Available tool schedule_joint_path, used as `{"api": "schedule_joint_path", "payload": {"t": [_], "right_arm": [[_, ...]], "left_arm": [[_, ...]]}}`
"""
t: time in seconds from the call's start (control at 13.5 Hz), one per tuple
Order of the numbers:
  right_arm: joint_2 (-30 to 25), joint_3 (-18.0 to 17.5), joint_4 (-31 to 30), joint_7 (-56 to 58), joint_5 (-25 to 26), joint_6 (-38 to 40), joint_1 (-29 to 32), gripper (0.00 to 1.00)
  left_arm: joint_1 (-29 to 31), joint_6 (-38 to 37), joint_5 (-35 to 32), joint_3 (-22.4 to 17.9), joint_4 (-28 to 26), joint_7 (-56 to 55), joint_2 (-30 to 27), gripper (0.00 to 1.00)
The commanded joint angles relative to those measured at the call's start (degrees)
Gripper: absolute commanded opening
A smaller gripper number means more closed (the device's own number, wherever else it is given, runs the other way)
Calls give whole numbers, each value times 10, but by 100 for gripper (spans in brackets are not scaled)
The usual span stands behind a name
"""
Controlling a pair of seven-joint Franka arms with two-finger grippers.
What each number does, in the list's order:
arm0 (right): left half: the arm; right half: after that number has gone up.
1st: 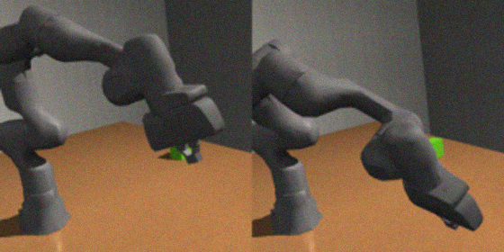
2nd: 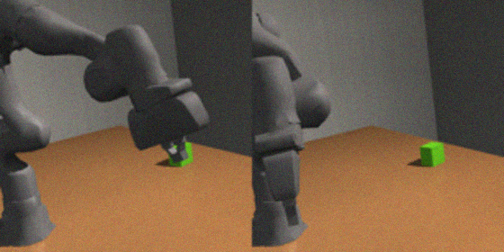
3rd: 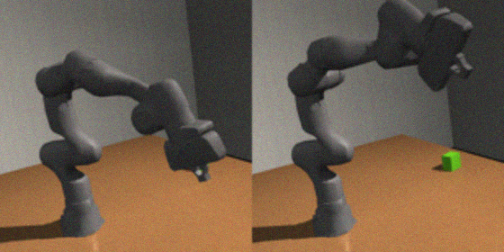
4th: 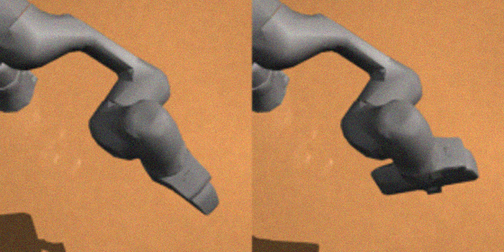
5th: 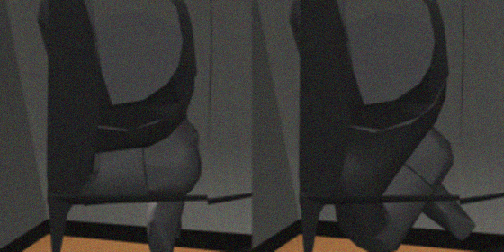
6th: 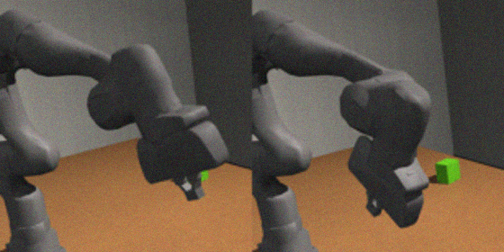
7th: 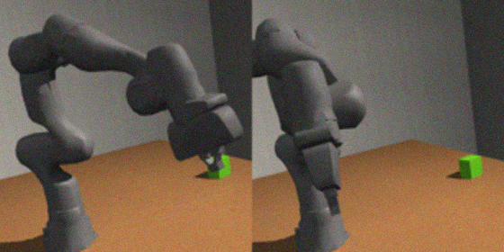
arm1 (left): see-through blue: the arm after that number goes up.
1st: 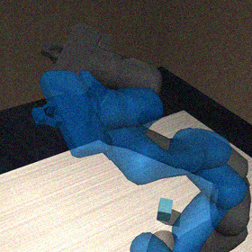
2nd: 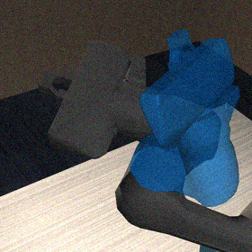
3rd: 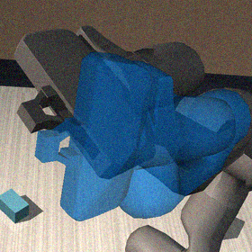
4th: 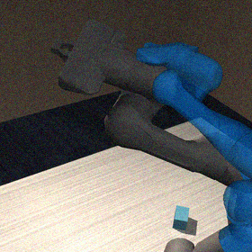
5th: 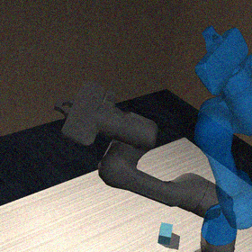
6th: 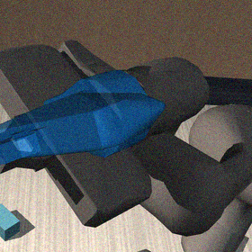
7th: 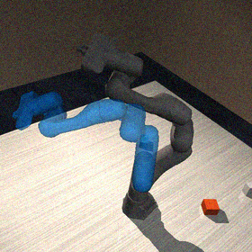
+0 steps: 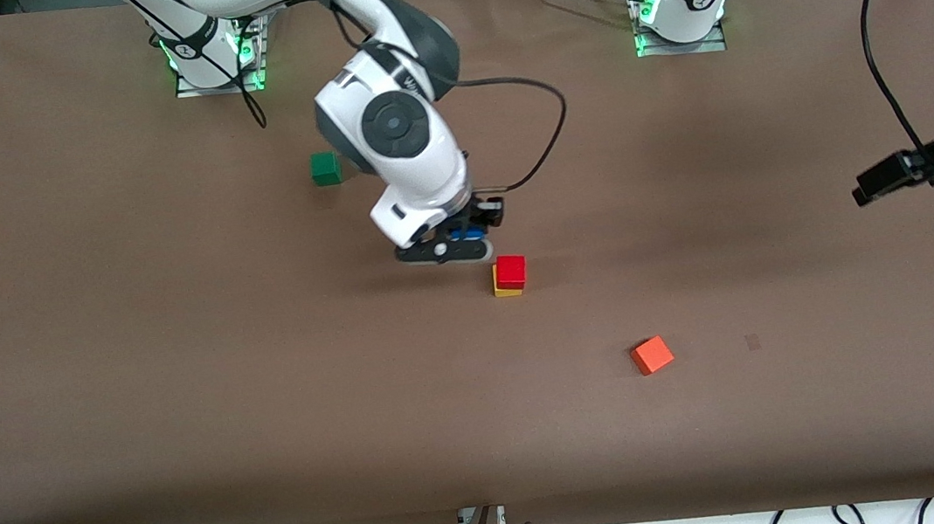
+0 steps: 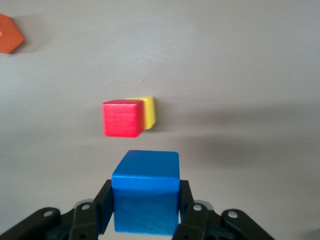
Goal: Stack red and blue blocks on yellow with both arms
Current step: 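Open and withdraw the left gripper while the right gripper carries blue, then lower the blue block onto the red block with the right gripper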
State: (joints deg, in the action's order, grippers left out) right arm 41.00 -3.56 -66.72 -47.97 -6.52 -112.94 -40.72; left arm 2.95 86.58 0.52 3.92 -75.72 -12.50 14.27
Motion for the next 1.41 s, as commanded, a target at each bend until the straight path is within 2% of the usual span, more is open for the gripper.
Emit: {"api": "schedule_joint_path", "payload": {"t": [0.0,0.22,0.59,0.96,1.33], "right_arm": [[37,7,34,-18,1,-39,-19,40],[57,8,35,-9,20,-85,-23,40],[80,6,63,1,60,-83,-28,40],[111,8,101,24,63,-91,-28,40],[123,8,102,24,76,-103,-29,40]], "left_arm": [[0,15,-2,2,-52,5,-22,100],[-1,16,-2,2,-48,5,-21,100],[-3,16,-3,4,-42,0,-16,100],[0,11,-5,3,-37,-4,-11,100],[0,10,-7,2,-36,-4,-13,100]]}}
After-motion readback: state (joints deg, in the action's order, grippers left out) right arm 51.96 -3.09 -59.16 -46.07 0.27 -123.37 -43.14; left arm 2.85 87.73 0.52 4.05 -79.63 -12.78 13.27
